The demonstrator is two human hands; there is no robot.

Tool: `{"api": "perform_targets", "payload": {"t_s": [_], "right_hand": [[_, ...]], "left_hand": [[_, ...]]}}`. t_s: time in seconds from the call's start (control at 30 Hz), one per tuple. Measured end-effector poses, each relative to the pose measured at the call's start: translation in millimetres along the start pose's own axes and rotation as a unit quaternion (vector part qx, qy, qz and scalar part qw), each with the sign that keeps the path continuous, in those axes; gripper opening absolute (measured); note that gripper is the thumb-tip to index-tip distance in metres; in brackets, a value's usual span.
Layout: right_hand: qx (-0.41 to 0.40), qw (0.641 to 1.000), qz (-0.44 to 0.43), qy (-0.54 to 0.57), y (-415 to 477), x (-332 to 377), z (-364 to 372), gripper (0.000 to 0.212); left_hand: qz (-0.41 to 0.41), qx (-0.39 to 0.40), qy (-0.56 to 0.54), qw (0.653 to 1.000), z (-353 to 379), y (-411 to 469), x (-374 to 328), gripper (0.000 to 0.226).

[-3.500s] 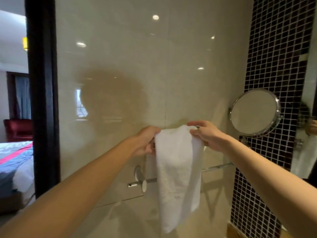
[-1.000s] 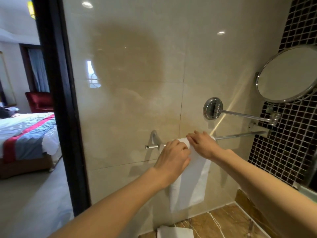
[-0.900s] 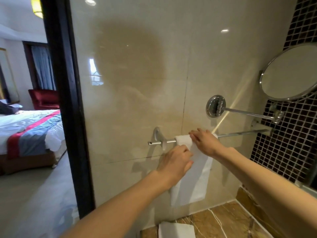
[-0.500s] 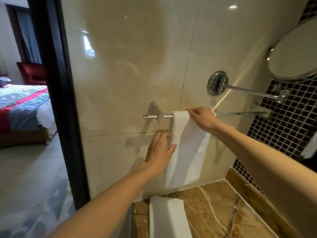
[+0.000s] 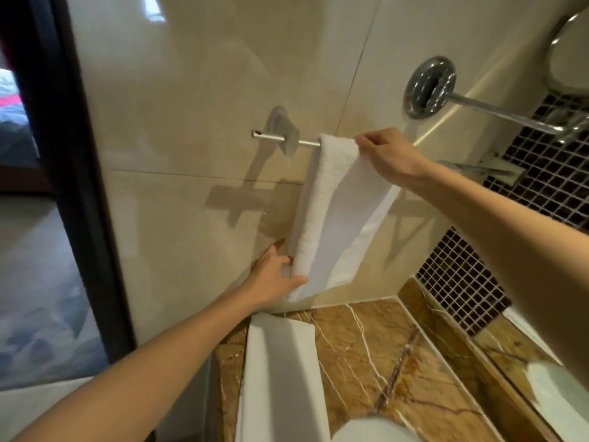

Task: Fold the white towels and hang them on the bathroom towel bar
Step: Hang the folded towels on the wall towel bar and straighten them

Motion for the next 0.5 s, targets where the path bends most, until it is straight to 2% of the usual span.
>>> {"api": "perform_targets", "payload": {"t_s": [0.13, 0.33, 0.5], "right_hand": [[-0.002, 1.000, -0.020, -0.014, 2.5, -3.8, 1.8, 0.037], [-0.024, 0.993, -0.058, -0.102, 11.2, -3.8, 3.4, 0.034], [-0.026, 0.991, -0.084, -0.101, 8.7, -5.4, 4.9, 0.038]], "left_hand": [[-0.014, 0.026, 0.009, 1.000, 15.2, 1.4, 11.7, 0.042], [0.003, 0.003, 0.013, 1.000, 28.4, 12.1, 17.8, 0.038], [0.002, -0.039, -0.053, 0.998, 38.0, 13.2, 21.7, 0.035]]}}
Point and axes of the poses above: each hand's wrist, its own y-axis towards the middle knuckle, its own z-axis out of the palm, x = y × z, the point moved 2 cm from there along y, towards the middle knuckle, and after that the axes turned 11 degrees about -z, right-handed, at the moved point
